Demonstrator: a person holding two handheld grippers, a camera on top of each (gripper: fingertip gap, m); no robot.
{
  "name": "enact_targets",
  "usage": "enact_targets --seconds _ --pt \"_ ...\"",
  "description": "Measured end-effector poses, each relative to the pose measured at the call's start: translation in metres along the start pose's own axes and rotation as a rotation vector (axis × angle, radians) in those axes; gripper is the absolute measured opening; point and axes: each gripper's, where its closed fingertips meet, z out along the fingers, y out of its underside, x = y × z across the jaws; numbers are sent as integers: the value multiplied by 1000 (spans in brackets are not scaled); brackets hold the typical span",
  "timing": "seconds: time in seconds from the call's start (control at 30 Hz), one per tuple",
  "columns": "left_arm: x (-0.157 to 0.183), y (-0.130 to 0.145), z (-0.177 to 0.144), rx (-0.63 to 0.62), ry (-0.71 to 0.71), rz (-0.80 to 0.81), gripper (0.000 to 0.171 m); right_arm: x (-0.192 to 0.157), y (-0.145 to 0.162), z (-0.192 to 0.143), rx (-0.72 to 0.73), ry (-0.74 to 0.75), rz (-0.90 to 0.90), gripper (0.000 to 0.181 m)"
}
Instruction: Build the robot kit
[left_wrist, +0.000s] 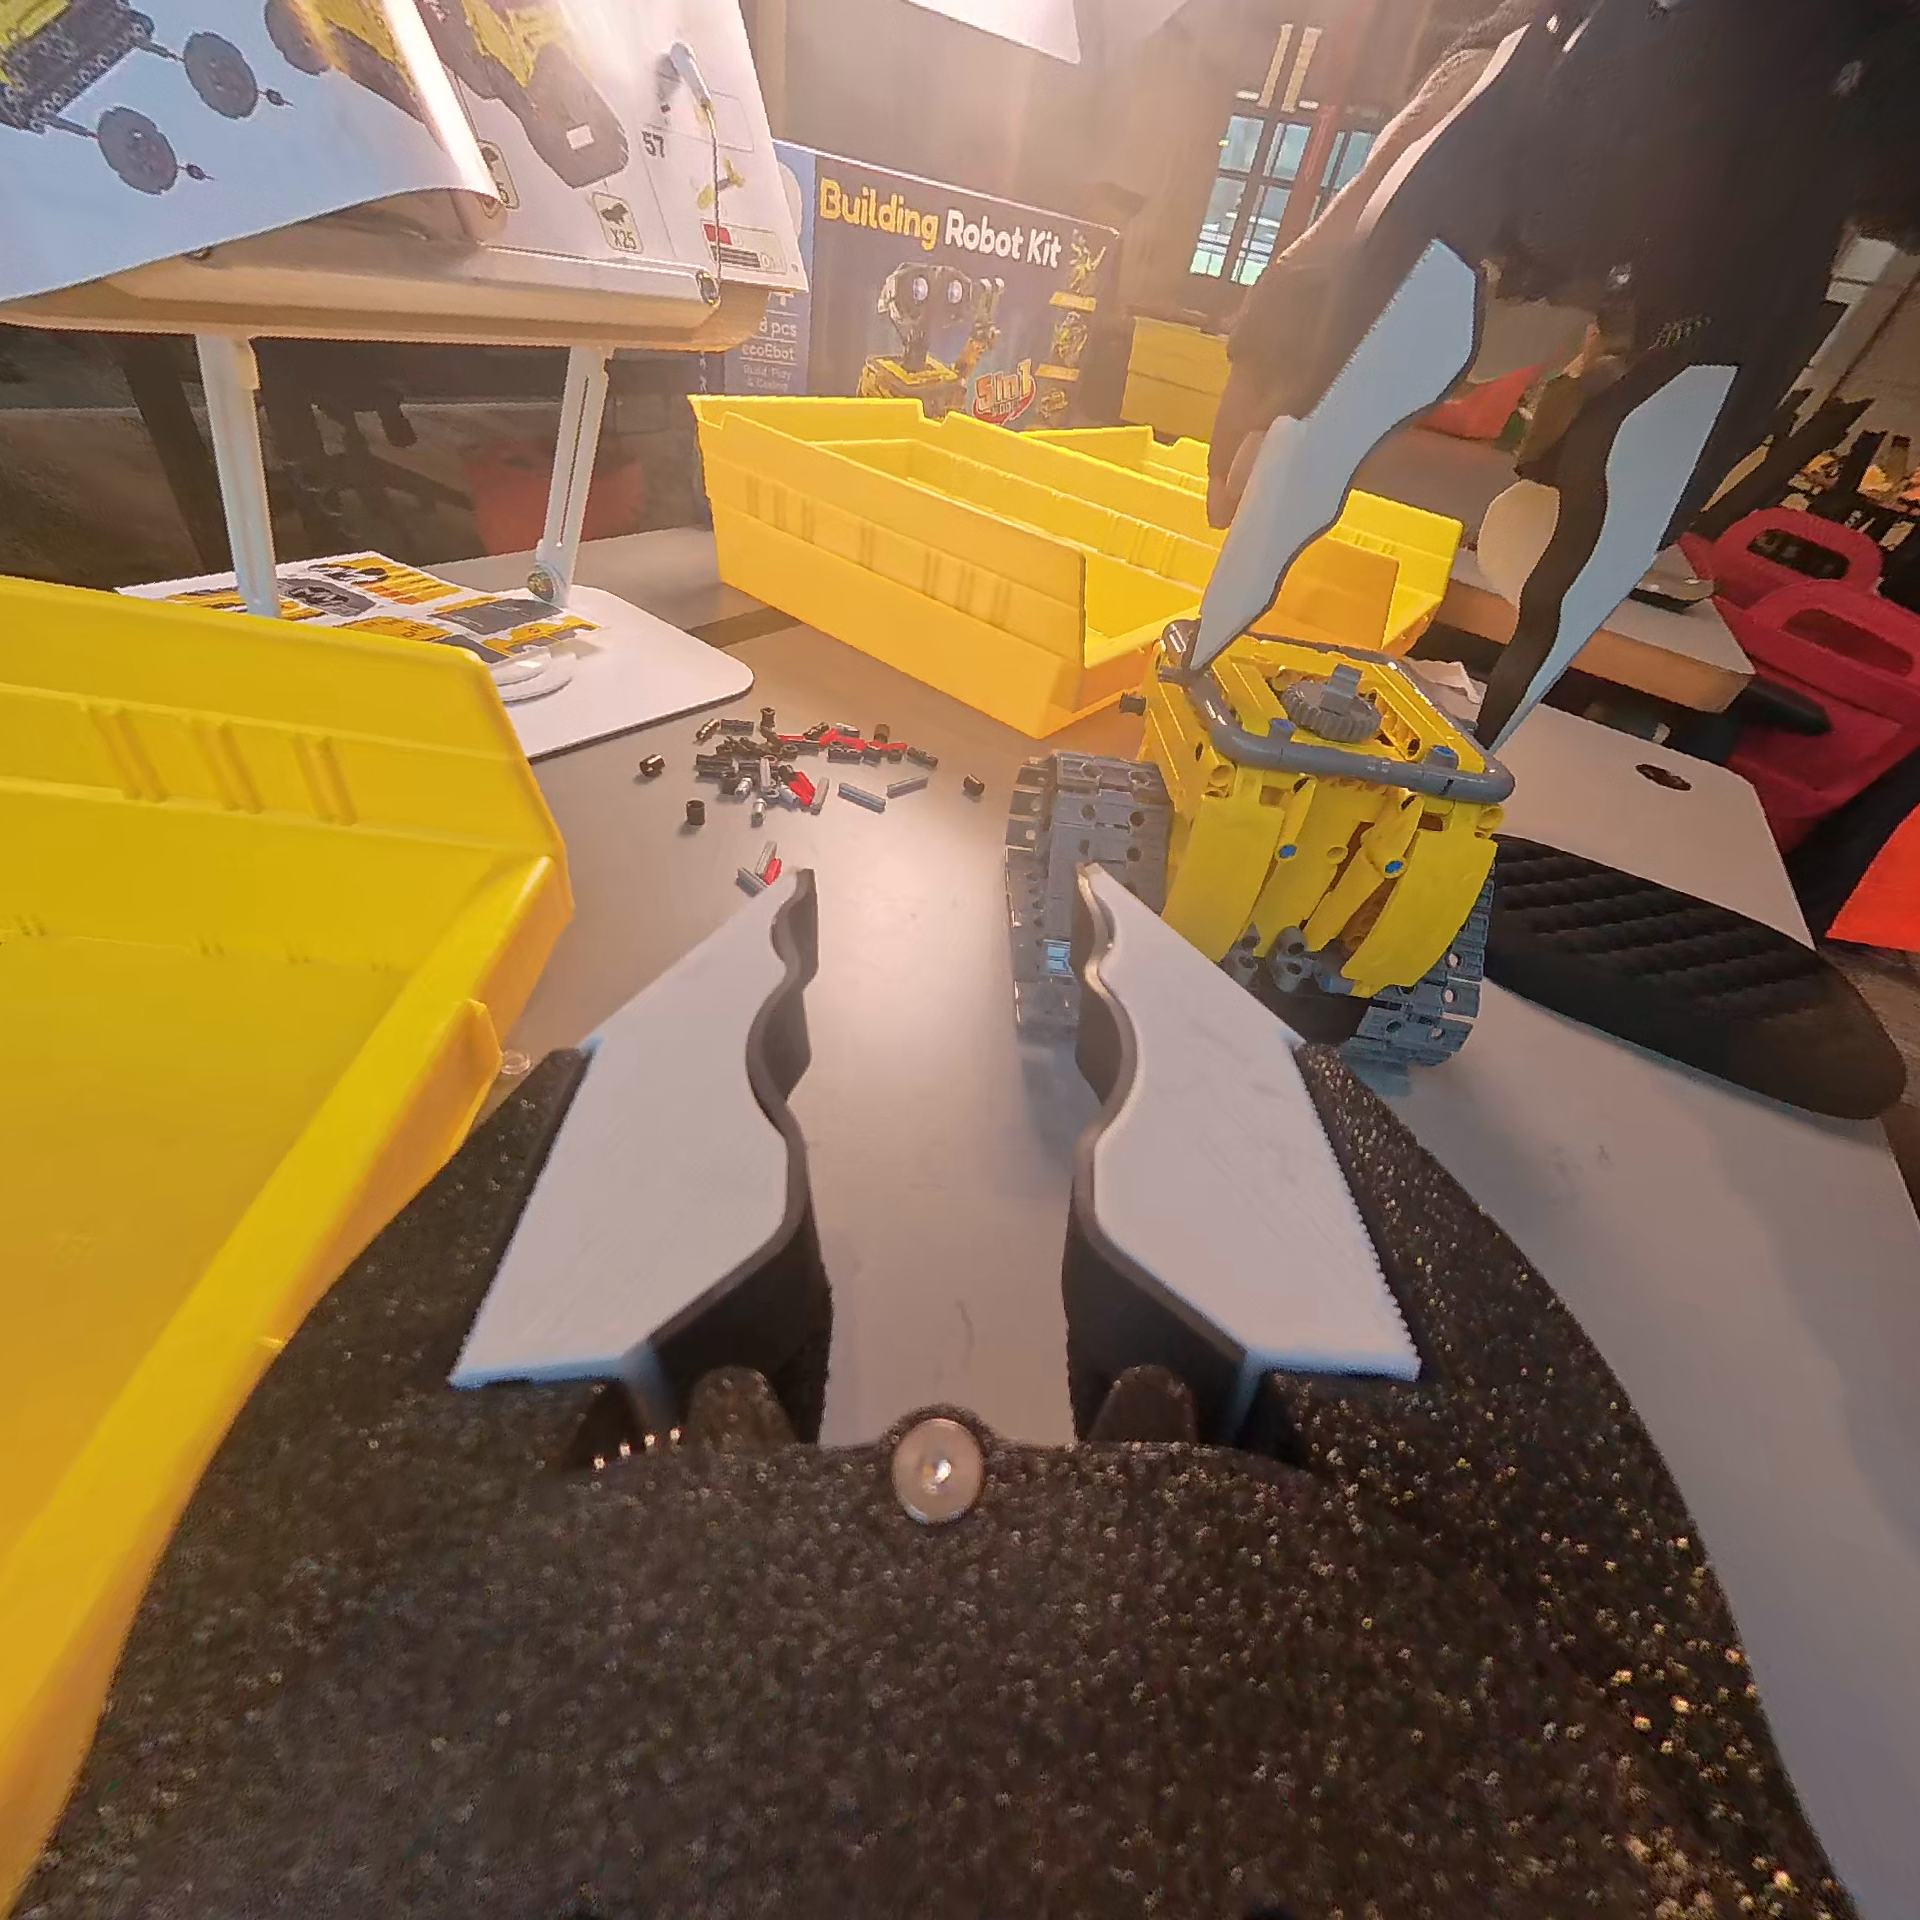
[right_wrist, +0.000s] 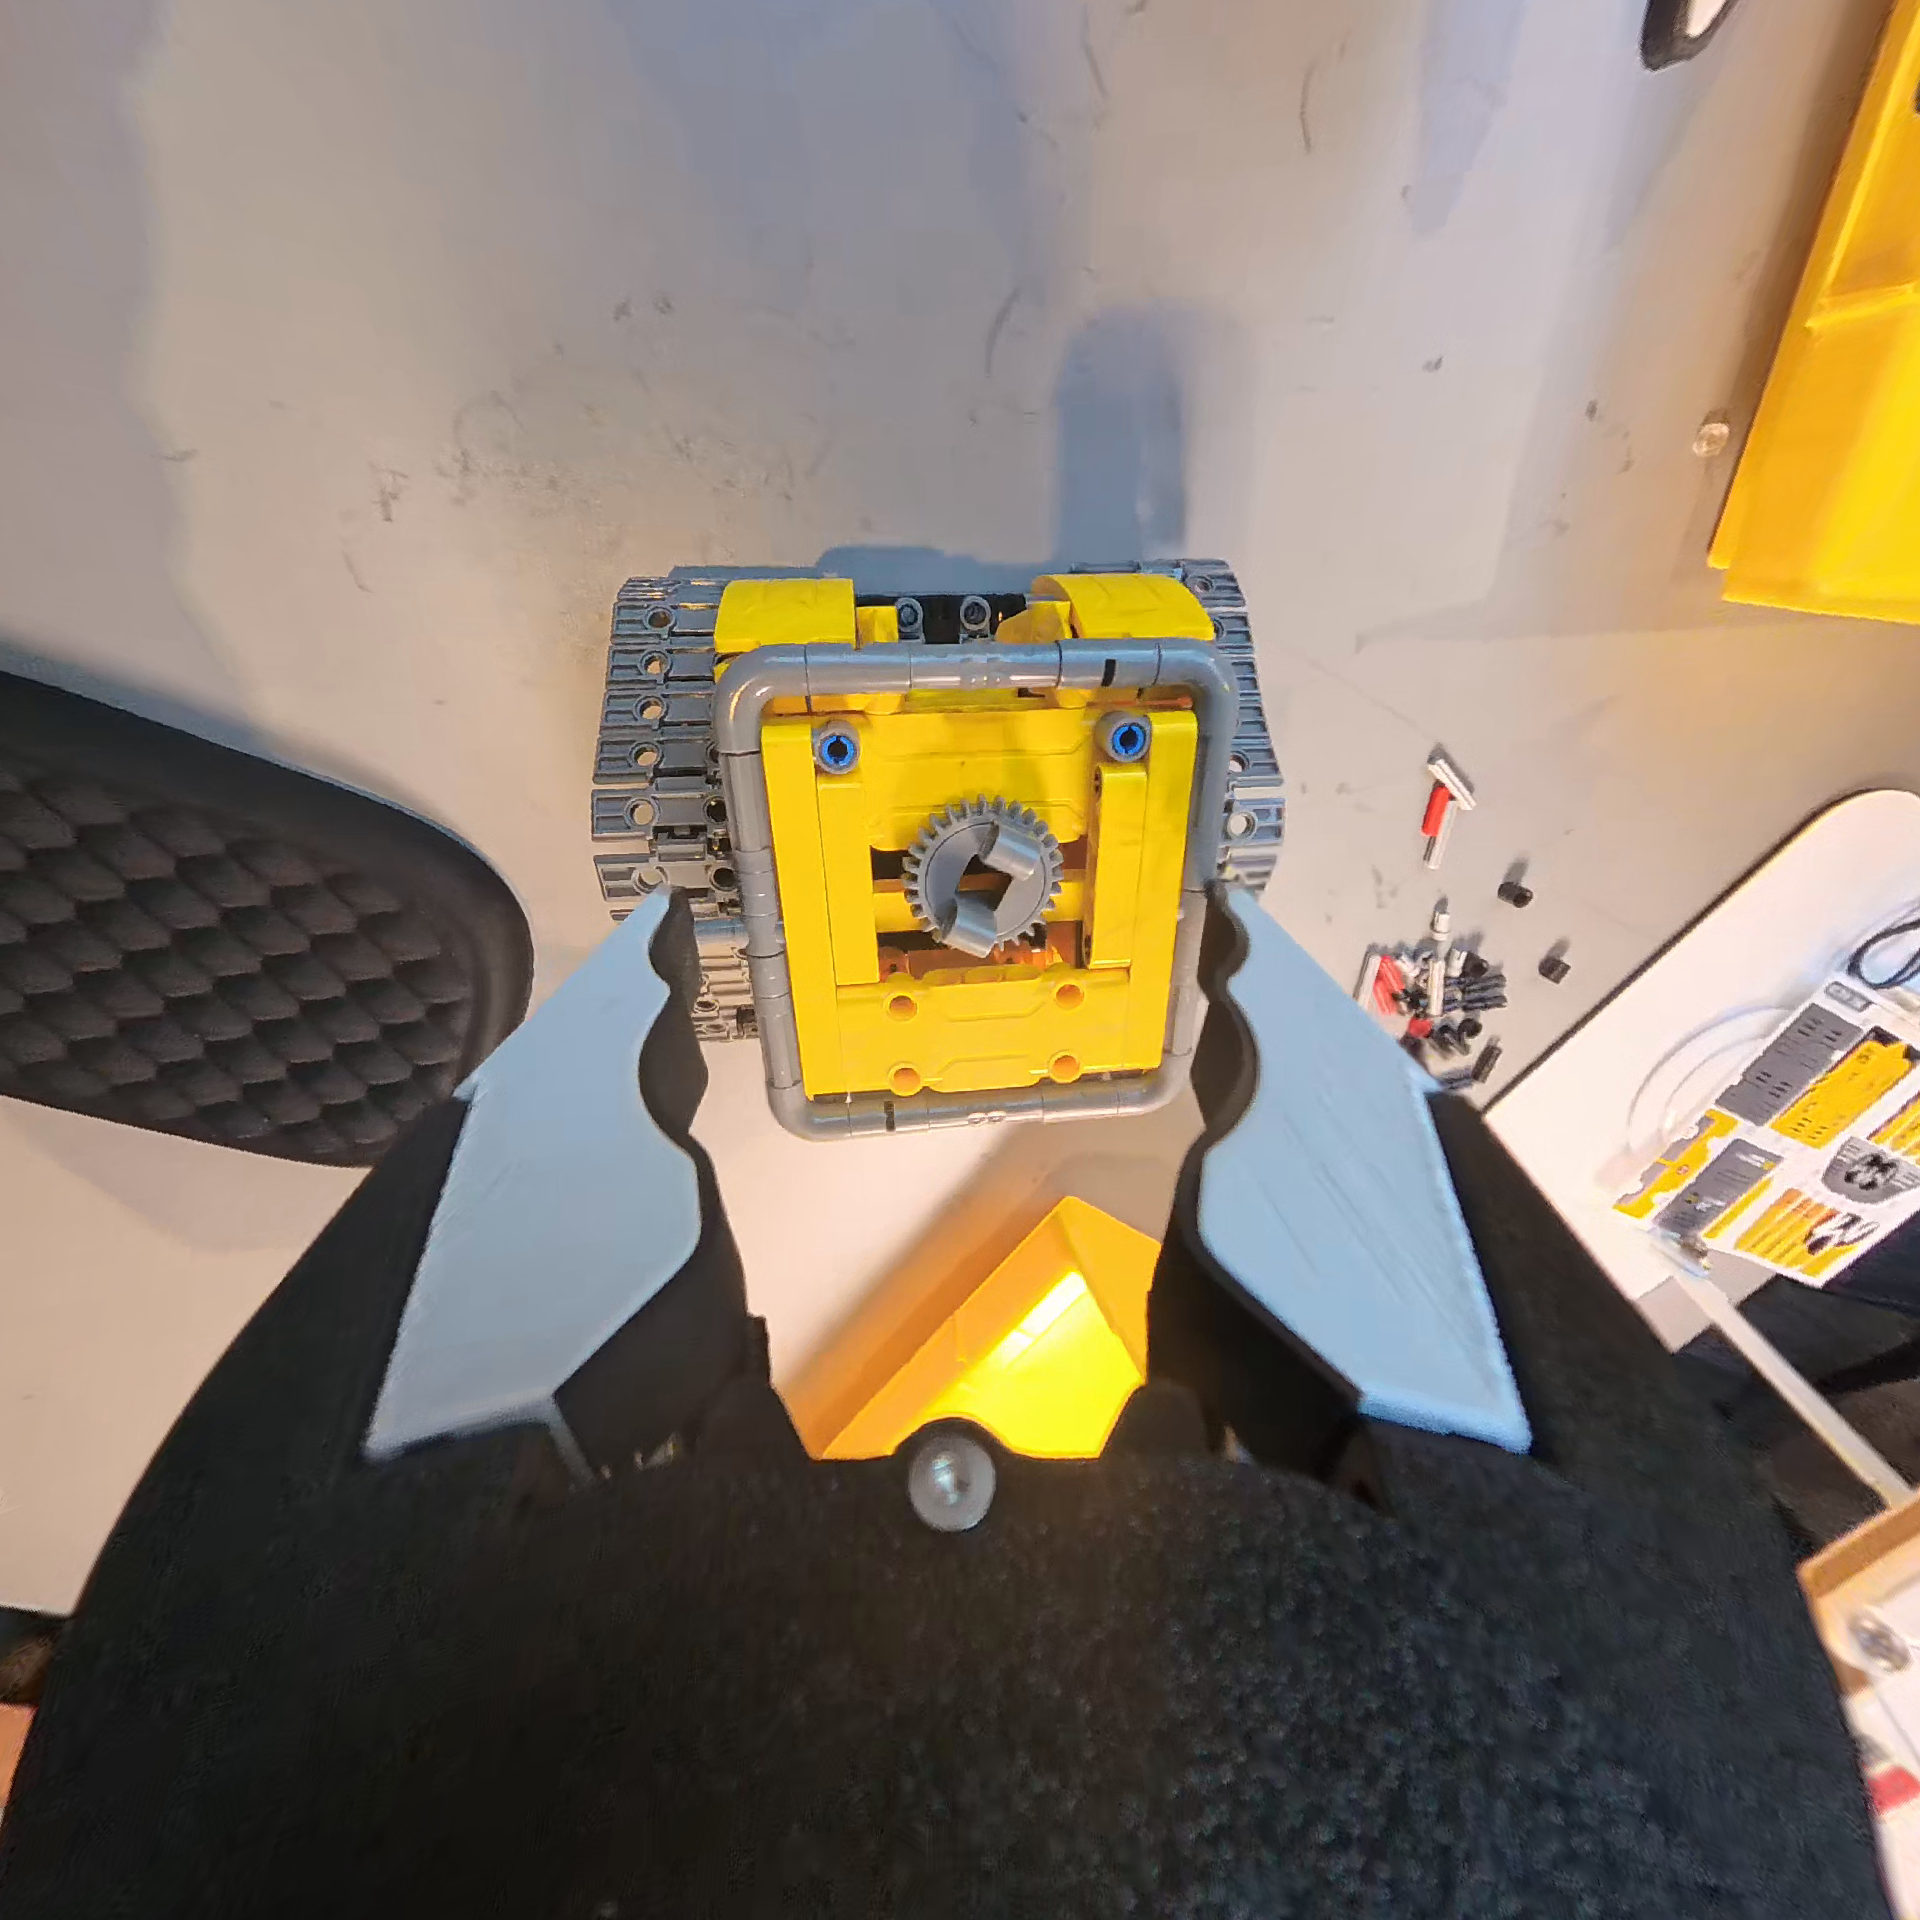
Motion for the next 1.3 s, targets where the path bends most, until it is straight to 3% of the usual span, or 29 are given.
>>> enact_targets --seconds 0.13,0.23,0.3,0.47,0.53,0.6,0.7,0.77,0.87,1.0,1.3 --pt "0 0 0 -1 -2 -1 48 1 2 -7 9 11 170 106" --pt "-1 1 0 -4 -5 -2 48 6 3 -12 10 51 503 118" --pt "-2 1 0 -3 -7 -4 48 6 -5 -14 107 80 754 121" --pt "-4 5 4 -34 -19 -7 47 -5 -5 2 201 98 1063 143" --pt "-3 6 5 -45 -22 -2 47 3 3 9 183 121 1107 141" --pt "-2 6 4 -42 -24 8 46 6 0 17 183 60 1135 127" --pt "-2 4 2 -26 -30 16 45 9 -9 16 192 -64 949 115" --pt "-3 3 1 -22 -26 5 44 8 -17 10 185 -135 720 109" --pt "-4 2 0 -13 -21 -9 44 16 -12 2 84 -110 404 76" --pt "-4 1 -2 -3 -16 -22 44 13 -13 2 -70 -146 369 91" --pt "1 3 0 -21 -2 5 44 1 -19 -26 -25 -78 496 111"
